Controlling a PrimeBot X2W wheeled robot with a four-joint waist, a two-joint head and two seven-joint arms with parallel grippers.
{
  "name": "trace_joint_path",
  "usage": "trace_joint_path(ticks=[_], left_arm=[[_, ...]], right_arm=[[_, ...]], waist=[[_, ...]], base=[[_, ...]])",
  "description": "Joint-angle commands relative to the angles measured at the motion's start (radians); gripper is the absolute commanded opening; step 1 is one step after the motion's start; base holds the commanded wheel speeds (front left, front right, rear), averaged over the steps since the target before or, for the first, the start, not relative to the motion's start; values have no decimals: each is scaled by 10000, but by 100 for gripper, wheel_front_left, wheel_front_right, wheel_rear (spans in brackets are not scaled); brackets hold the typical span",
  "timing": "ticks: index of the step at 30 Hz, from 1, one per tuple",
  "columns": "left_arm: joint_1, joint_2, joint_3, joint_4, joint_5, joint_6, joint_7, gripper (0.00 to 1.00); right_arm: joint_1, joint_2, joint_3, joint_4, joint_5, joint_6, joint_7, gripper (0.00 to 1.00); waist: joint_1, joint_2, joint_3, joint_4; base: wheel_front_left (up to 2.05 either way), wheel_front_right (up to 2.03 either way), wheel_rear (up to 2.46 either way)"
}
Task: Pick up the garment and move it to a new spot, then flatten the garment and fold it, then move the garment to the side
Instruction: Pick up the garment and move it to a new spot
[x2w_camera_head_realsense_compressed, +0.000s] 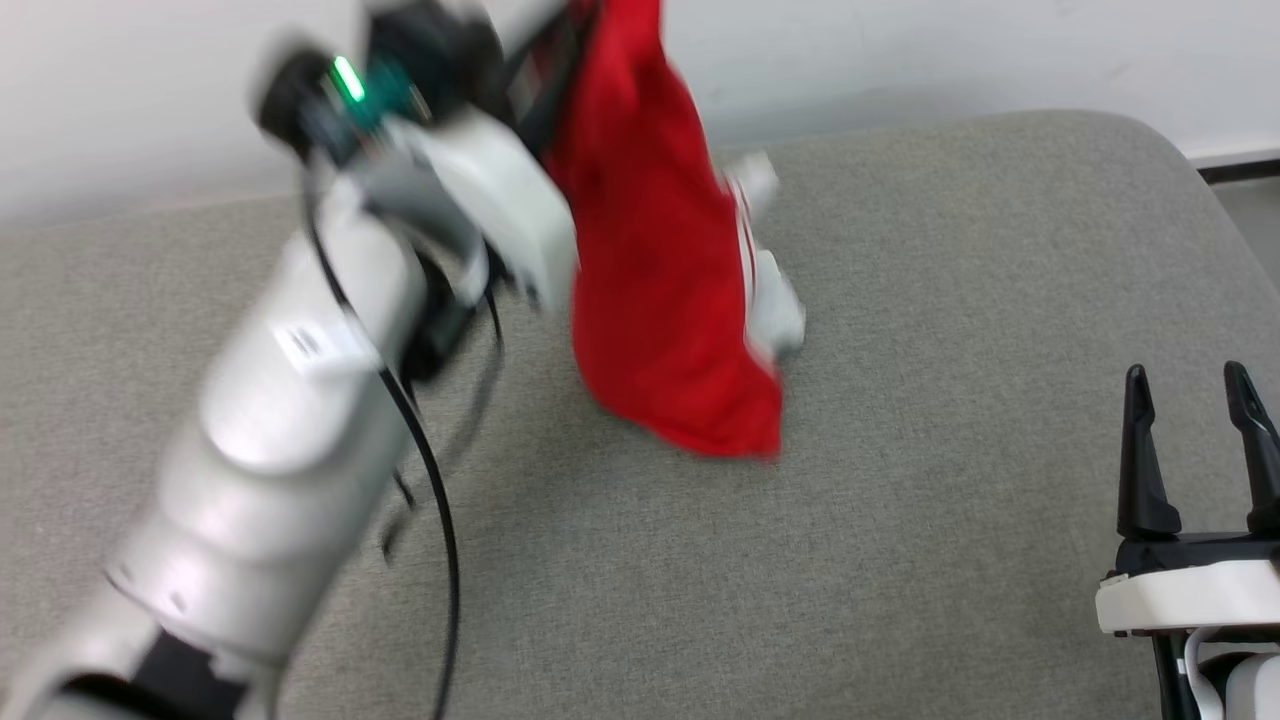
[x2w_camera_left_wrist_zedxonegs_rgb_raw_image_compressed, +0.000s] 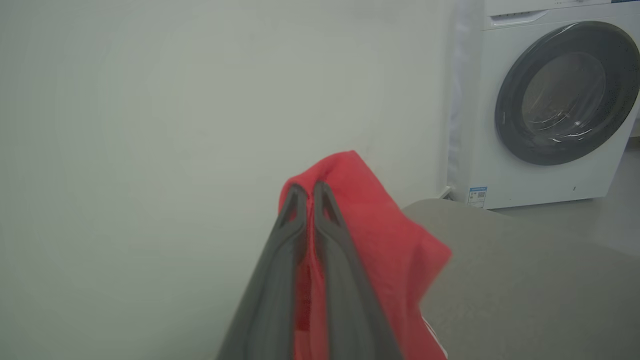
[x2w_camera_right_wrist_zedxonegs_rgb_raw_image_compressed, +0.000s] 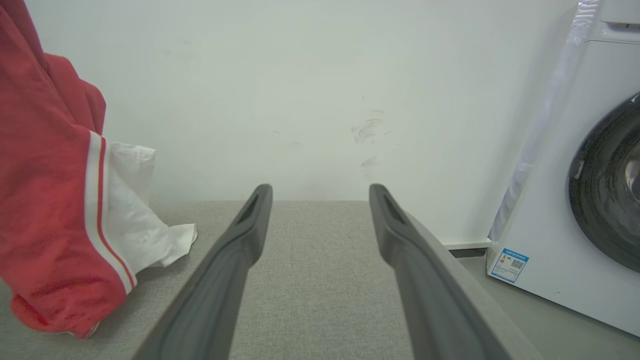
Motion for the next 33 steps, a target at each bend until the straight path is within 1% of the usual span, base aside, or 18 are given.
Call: trace_joint_path(ticks=[1, 4, 8, 10, 14, 15, 16, 20, 23, 25, 27, 30, 33], left_arm=[[735, -50, -185, 99, -124, -40, -81, 0], [1911, -52, -464, 399, -286, 30, -145, 0], [3097, 211, -454, 1127, -468, 263, -293, 0], [3462, 368, -401, 1591, -484, 438, -391, 0], [3915, 408, -421, 2572, -537, 611, -485, 0], [3974, 332, -444, 2780, -567, 624, -482, 100], [4007, 259, -486, 2956, -592, 578, -513, 100], [4005, 77, -496, 3391, -495, 719, -1168, 100], [3956, 2, -524, 3366, -274, 867, -1677, 100], [4010, -6, -533, 3082, -7, 997, -2028, 100], [4307, -10, -457, 2512, 315, 1118, -2146, 100], [5055, 51, 115, 628, 974, 1493, -2174, 100], [6292, -12, 710, -1063, 1547, 1711, -2159, 100]], right_arm=[[-118, 16, -1, 10, 20, -8, -20, 100], [-144, 15, -68, 1, 61, -8, -20, 100], [-191, 16, 0, 19, -25, -8, -20, 100], [-210, 15, 36, 29, -50, -8, -20, 100], [-176, 15, 160, 75, -165, -8, -20, 100], [-143, 15, 207, 99, -180, -8, -19, 100], [-114, 15, 234, 116, -197, -8, -20, 100], [32, 14, 349, 186, -310, -8, -20, 100], [111, 12, 341, 197, -360, -8, -20, 100], [184, 11, 316, 197, -382, -8, -20, 100], [314, 14, 300, 188, -444, -8, -20, 100], [494, 14, 314, 164, -469, -7, -20, 100], [707, 12, 326, 179, -494, -8, -20, 100]], waist=[[0, 0, 116, -93], [0, 0, 207, -34], [0, 0, 322, 178], [0, 0, 351, 306], [0, 0, 316, 585], [0, 0, 287, 664], [0, 0, 254, 737], [0, 0, 56, 1043], [0, 0, -107, 1207], [0, 0, -287, 1353], [0, 0, -486, 1523], [0, 0, -722, 1748], [0, 0, -909, 1898]], base=[[0, 0, 0], [0, 0, 0], [0, 0, 0], [0, 0, 0], [0, 0, 0], [0, 0, 0], [0, 0, 0], [0, 0, 0], [0, 0, 0], [0, 0, 0], [0, 0, 0], [0, 0, 0], [0, 0, 0]])
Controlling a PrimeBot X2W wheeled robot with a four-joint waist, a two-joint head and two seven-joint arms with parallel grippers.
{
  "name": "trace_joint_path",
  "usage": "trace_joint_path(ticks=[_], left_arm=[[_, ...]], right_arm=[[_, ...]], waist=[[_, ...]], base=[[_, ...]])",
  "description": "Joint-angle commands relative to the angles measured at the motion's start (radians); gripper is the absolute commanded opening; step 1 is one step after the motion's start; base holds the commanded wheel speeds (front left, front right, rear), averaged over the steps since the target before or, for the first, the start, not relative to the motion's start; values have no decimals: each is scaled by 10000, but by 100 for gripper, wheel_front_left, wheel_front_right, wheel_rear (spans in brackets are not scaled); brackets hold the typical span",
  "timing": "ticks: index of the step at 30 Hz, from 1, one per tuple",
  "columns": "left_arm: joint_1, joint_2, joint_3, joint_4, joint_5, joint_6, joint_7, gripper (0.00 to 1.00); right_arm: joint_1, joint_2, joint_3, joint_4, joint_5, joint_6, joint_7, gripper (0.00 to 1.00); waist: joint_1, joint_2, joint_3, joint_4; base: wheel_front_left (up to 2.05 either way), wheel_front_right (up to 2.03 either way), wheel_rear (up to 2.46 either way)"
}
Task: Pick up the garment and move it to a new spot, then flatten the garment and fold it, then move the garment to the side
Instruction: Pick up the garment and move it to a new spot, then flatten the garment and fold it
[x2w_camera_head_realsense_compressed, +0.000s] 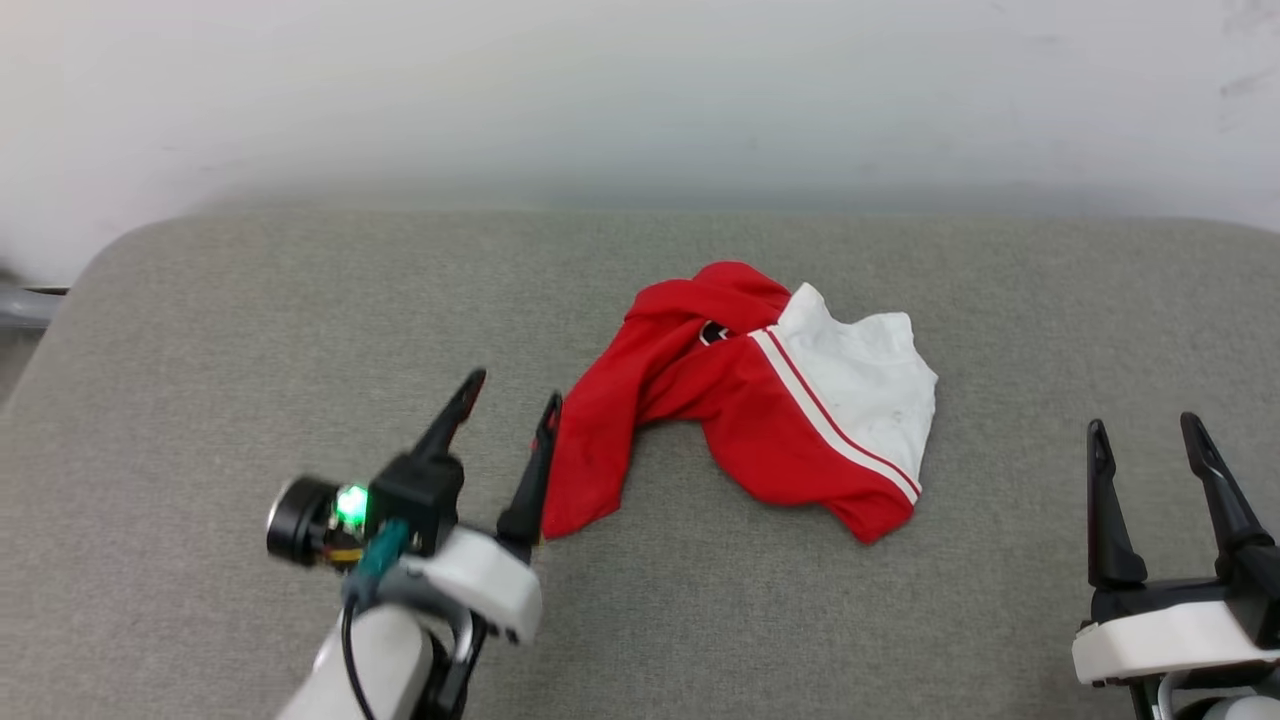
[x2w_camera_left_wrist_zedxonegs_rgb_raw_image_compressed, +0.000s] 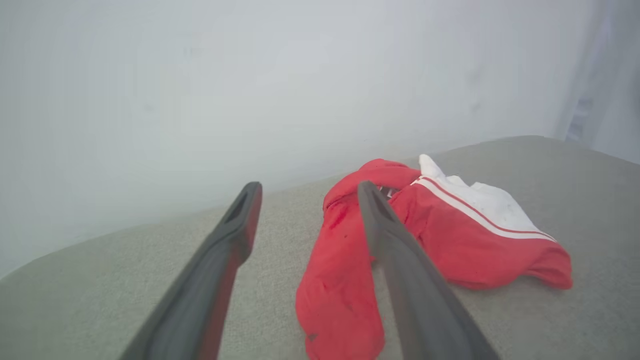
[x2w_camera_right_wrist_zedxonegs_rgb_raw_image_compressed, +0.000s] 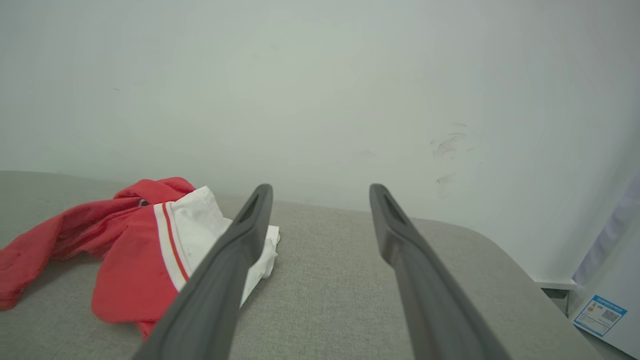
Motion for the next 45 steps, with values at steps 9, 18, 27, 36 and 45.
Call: trace_joint_path(ticks=[9, 18, 27, 36, 45], left_arm=[[2931, -1025, 1456, -2244, 981, -245, -24, 100], [3464, -1729, 2329, -2357, 1788, -995, -25, 100], [3534, -2063, 2825, -2106, 2166, -1534, -26, 100], [3172, -2267, 2964, -1906, 2251, -1850, -26, 100], [2689, -2382, 2842, -1873, 2384, -1981, -26, 100]], right_arm=[[444, 5, 77, 63, 13, -10, -20, 100], [386, 5, 273, 107, 102, -10, -20, 100], [418, 5, 364, 130, 130, -10, -20, 100], [-398, -71, 1518, 1660, -82, -10, 1363, 100], [-2345, -1702, 3281, 2142, 1725, -12, 6689, 100]], waist=[[0, 0, -388, 273], [0, 0, -290, 228], [0, 0, -276, 168], [0, 0, 352, 441], [0, 0, 1140, 1131]], base=[[0, 0, 0], [0, 0, 0], [0, 0, 0], [0, 0, 0], [0, 0, 0]])
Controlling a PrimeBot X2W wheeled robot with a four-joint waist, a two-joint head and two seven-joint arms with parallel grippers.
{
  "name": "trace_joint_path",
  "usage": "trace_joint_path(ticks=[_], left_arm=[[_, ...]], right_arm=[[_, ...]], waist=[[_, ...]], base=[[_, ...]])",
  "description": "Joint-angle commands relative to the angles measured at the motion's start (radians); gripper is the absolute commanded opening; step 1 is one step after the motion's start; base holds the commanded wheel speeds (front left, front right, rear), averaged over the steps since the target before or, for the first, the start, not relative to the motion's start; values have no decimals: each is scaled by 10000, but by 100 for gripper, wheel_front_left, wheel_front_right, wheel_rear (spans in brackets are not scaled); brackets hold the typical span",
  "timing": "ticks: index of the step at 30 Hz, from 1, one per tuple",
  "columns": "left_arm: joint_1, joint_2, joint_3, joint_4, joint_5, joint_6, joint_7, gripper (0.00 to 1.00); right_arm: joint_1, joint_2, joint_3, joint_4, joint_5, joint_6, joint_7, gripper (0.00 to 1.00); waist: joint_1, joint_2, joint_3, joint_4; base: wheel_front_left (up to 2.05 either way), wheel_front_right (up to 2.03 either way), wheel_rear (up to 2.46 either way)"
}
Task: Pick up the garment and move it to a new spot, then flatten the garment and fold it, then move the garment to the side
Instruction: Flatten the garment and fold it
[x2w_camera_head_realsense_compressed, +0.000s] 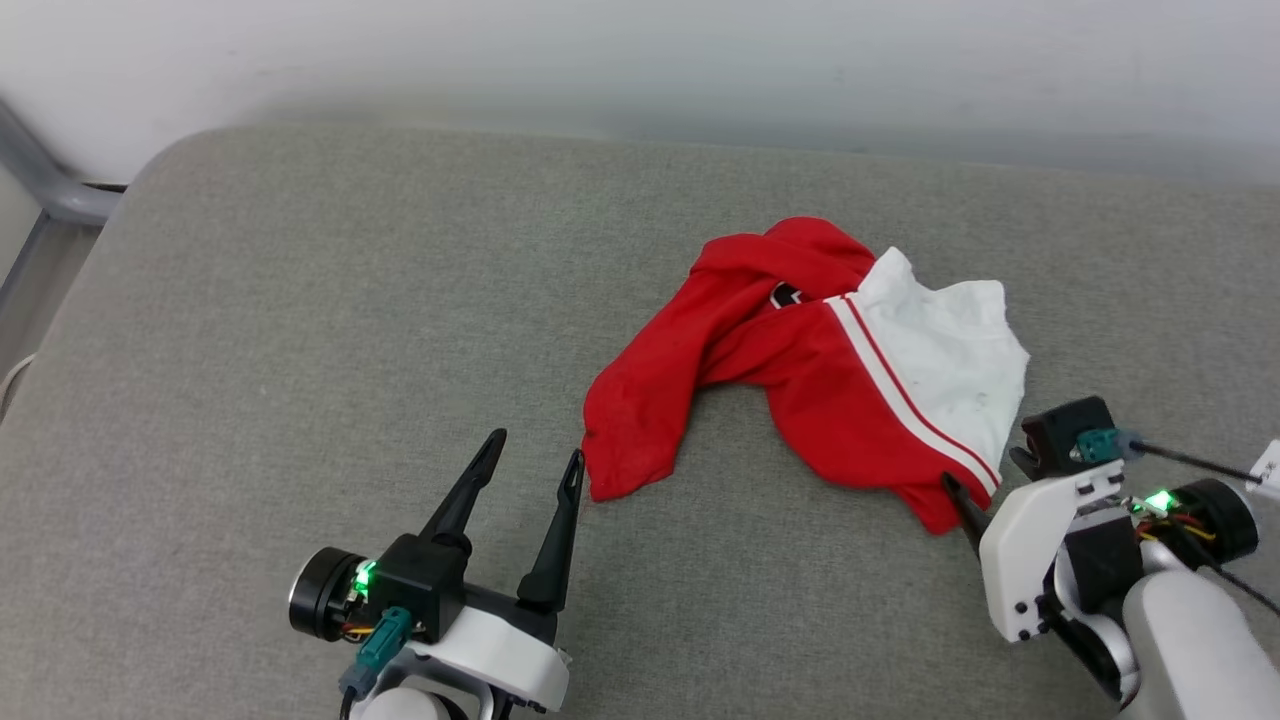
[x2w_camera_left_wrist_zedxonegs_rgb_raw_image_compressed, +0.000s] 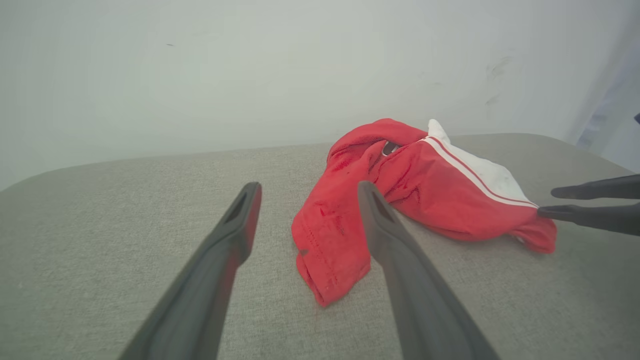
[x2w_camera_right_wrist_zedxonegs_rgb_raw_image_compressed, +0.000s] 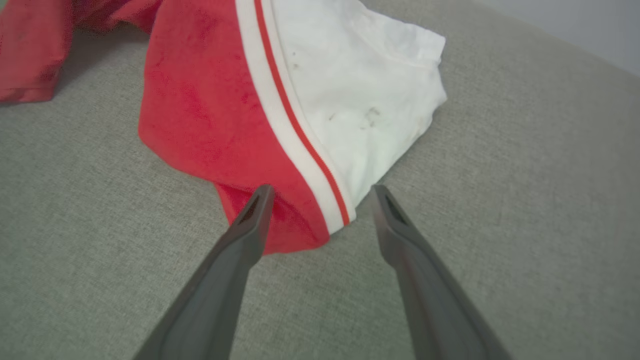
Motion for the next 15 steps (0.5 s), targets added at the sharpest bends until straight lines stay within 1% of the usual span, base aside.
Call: trace_joint_path(ticks=[1, 4, 8, 11, 15], left_arm=[[-187, -22, 2, -18, 21, -22, -26, 100], [-355, -53, -4, -67, -11, -7, -26, 100], [-457, -64, 8, -230, -85, 10, -26, 100], [-503, -74, -1, -257, -75, 23, -26, 100], [-565, -79, -67, -260, -169, 90, -26, 100]], right_arm=[[-373, -250, 82, 5, 342, -11, 675, 100], [-790, -548, -82, 107, 767, -12, 1898, 100], [-1091, -707, -260, 219, 945, -12, 2924, 100], [-1207, -815, -339, 309, 811, -12, 3258, 100], [-1194, -682, -527, 701, 622, -14, 3366, 100]], waist=[[0, 0, 299, 347], [0, 0, 527, 622], [0, 0, 780, 932], [0, 0, 927, 1100], [0, 0, 1062, 1230]], base=[[0, 0, 0], [0, 0, 0], [0, 0, 0], [0, 0, 0], [0, 0, 0]])
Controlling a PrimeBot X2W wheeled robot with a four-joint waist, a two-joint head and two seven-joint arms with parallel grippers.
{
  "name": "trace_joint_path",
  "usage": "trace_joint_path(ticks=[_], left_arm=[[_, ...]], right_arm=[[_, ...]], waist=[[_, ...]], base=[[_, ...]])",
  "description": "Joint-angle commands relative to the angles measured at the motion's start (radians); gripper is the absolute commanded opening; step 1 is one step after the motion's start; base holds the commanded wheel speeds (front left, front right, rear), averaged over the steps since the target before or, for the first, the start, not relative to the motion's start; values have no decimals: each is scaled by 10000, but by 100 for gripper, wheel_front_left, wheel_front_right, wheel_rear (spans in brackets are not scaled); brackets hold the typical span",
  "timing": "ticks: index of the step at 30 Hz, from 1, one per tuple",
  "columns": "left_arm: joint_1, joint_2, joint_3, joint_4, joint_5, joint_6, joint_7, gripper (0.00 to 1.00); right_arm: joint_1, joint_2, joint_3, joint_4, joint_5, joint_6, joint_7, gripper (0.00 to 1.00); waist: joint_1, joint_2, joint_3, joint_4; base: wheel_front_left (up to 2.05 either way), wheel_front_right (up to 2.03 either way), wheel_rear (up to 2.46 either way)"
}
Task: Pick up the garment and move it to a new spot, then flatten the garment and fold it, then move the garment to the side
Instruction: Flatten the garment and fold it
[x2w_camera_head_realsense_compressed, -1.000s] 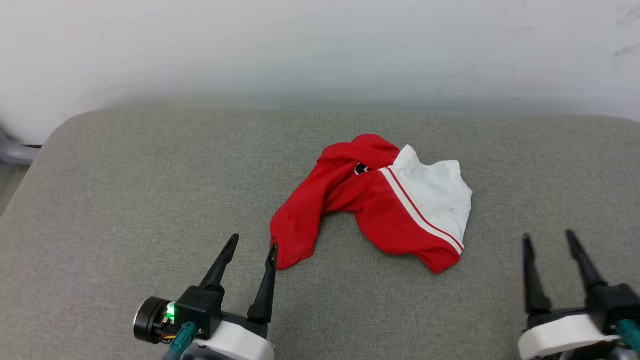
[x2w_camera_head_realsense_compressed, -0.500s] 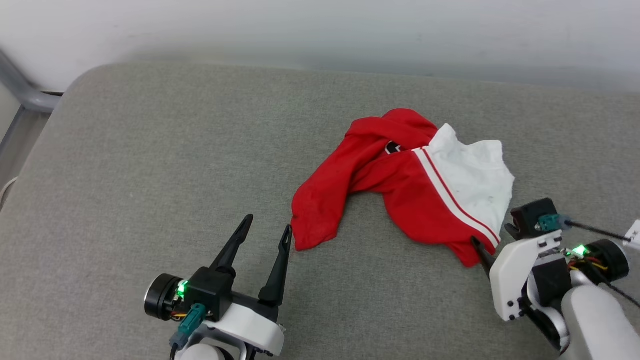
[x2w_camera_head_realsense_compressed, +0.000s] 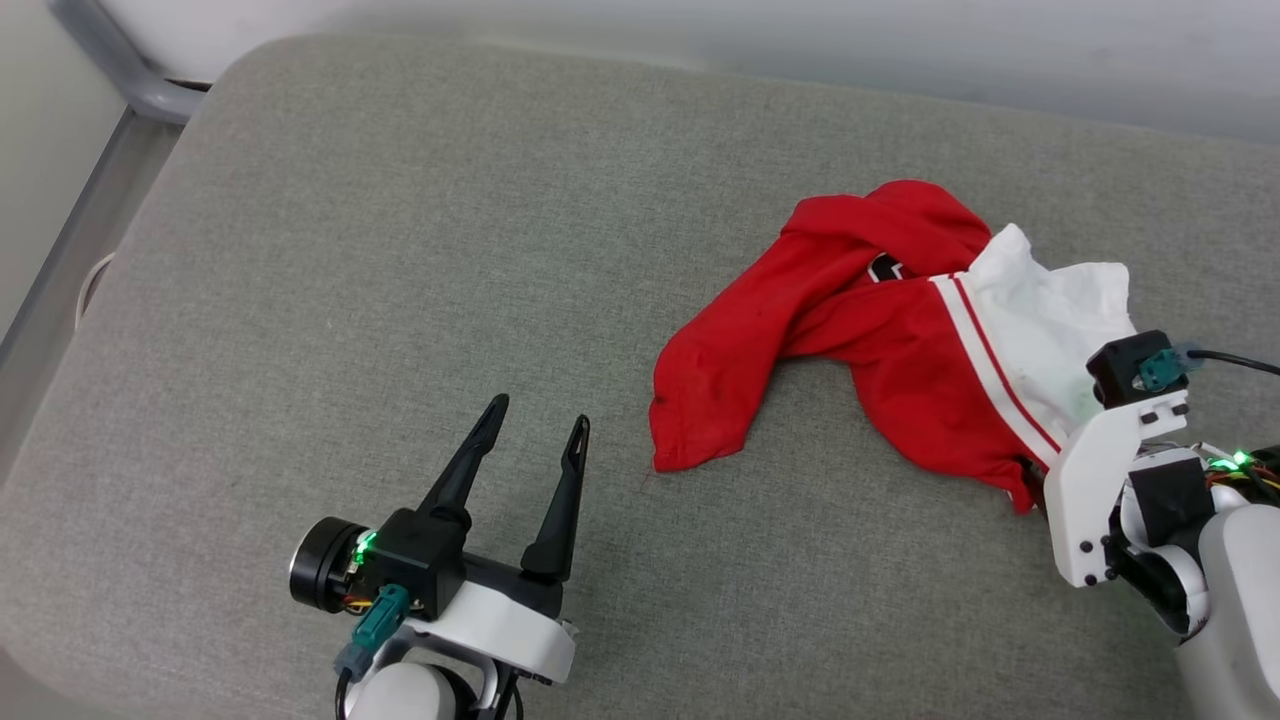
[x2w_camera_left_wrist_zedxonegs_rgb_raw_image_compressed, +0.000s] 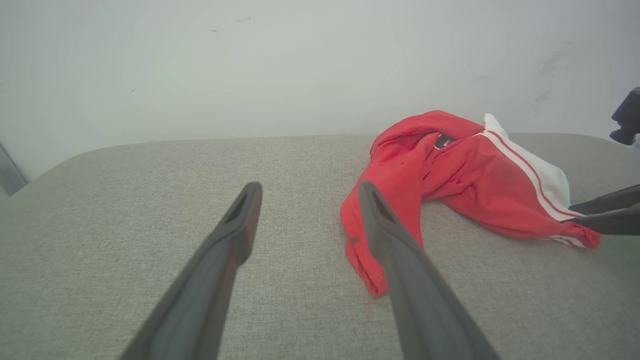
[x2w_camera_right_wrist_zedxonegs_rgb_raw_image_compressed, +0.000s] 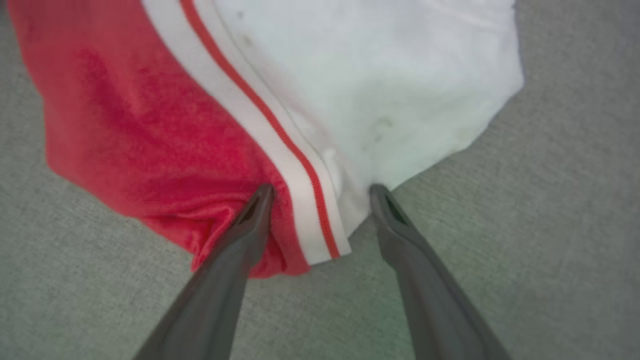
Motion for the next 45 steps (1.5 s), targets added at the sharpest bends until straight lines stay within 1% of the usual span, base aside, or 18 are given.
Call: trace_joint_path(ticks=[1, 2, 3, 4, 5, 6, 8, 11, 18, 22, 24, 29, 32, 36, 41, 42, 43, 45], left_arm=[[-127, -22, -46, -33, -83, 70, -26, 100], [-142, -23, -67, -31, -79, 83, -26, 100], [-154, -23, -85, -33, -97, 110, -26, 100], [-154, -24, -93, -20, -113, 132, -26, 100], [-156, -24, -93, -9, -126, 155, -26, 100], [-161, -24, -84, 10, -130, 160, -26, 100], [-155, -23, -68, 31, -130, 166, -26, 100], [-83, -24, -38, 102, -132, 187, -26, 100], [188, -17, -33, 252, -133, 197, -26, 100], [340, -17, 15, 294, -119, 172, -26, 100], [431, -17, 53, 304, -115, 152, -26, 100], [608, -18, 167, 316, -136, 108, -26, 100], [666, -18, 191, 339, -136, 95, -26, 100], [714, -18, 107, 404, -150, 81, -26, 100], [675, -18, 14, 505, -219, 73, -26, 100], [670, -18, -11, 529, -236, 79, -26, 100], [663, -18, -10, 554, -239, 98, -26, 100], [663, -18, -43, 617, -256, 119, -26, 100]], right_arm=[[49, 70, 11, 326, -173, -14, 54, 100], [106, 109, 13, 457, -197, -14, 42, 100], [190, 151, 53, 588, -223, -14, 34, 91], [269, 189, 107, 681, -247, -12, -4, 49], [322, 226, 109, 744, -258, -12, -61, 23], [363, 255, 73, 772, -286, -14, -208, 0], [395, 275, 45, 771, -316, -14, -368, 0], [470, 245, -245, 673, -501, -17, -1078, 0], [672, 303, -974, -188, -1453, -14, -3369, 0], [837, 167, -691, -836, -2252, -14, -4455, 0], [855, 32, -387, -1199, -2928, -14, -5021, 0], [836, -372, 1454, -1688, -4566, -14, -6131, 0], [602, -536, 3052, -1495, -4867, -15, -6601, 0], [207, -667, 5072, -605, -4581, -15, -6718, 0], [-276, -574, 7127, 788, -3507, -15, -6792, 0], [-419, -571, 7533, 958, -3392, -11, -6906, 31], [-487, -503, 7730, 1181, -3015, -15, -6959, 100], [-625, -467, 8219, 1522, -2597, -11, -7048, 100]], waist=[[0, -1, 99, 81], [0, -1, 118, 95], [0, -1, 129, 105], [0, -1, 131, 106], [0, -1, 127, 96], [0, -1, 106, 77], [0, -1, 69, 49], [0, -1, -117, -60], [0, -1, -825, -285], [0, -1, -1199, -332], [0, -1, -1350, -328], [0, -1, -1593, -283], [0, -1, -1661, -240], [0, -1, -1726, -138], [0, -1, -1744, -25], [0, -1, -1745, -13], [0, -1, -1742, -18], [0, -1, -1760, -40]], base=[[0, 0, 0], [0, 0, 0], [0, 0, 0], [0, 0, 0], [0, 0, 0], [0, 0, 0], [0, 0, 0], [0, 0, 0], [0, 0, 0], [0, 0, 0], [0, 0, 0], [0, 0, 0], [0, 0, 0], [0, 0, 0], [0, 0, 0], [0, 0, 0], [0, 0, 0], [0, 0, 0]])
